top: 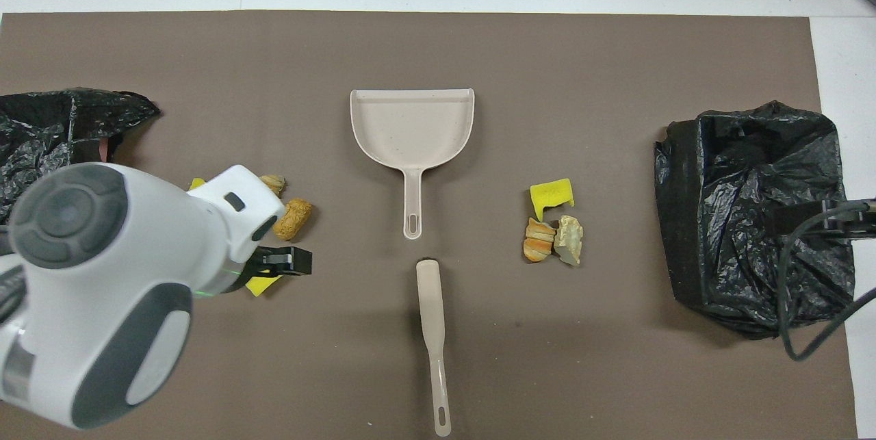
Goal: Sweep and dump trash in bin
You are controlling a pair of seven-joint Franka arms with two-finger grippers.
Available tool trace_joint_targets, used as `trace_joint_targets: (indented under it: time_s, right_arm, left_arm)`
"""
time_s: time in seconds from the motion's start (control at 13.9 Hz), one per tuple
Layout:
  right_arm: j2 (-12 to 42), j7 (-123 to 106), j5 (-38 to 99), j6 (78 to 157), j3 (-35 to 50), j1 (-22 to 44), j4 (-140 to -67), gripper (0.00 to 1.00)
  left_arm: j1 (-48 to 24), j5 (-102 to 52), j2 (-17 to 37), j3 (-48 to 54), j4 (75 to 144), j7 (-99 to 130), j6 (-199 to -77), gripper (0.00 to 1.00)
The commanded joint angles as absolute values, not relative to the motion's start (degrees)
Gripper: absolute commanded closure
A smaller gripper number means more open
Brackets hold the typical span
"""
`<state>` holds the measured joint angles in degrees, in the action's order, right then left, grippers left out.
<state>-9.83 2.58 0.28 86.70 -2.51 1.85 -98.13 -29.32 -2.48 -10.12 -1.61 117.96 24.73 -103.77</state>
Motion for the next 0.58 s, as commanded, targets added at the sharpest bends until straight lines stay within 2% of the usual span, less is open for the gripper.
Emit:
trace_joint_targets:
  time_s: [0.0, 0.14, 0.5]
  right_arm:
    - [-10.46, 0.62, 0.35, 86.57, -2.2, 0.97, -98.79, 0.0]
    - [-10.46, 0.62, 0.35, 86.57, -2.2, 0.97, -98.79, 0.0]
    - [-10.46, 0.62, 0.35, 86.57, -2.2, 0.97, -98.79, 0.0]
  left_arm:
    - [-36.8, -2.64, -12.48, -2.55, 123.73, 34.5, -108.36, 0.0]
    - [-42.42, -2.64, -13.18, -2.55, 127.42, 39.69, -112.22, 0.0]
    - [-55.96, -2.64, -10.2, -2.55, 138.67, 47.98, -128.54, 0.0]
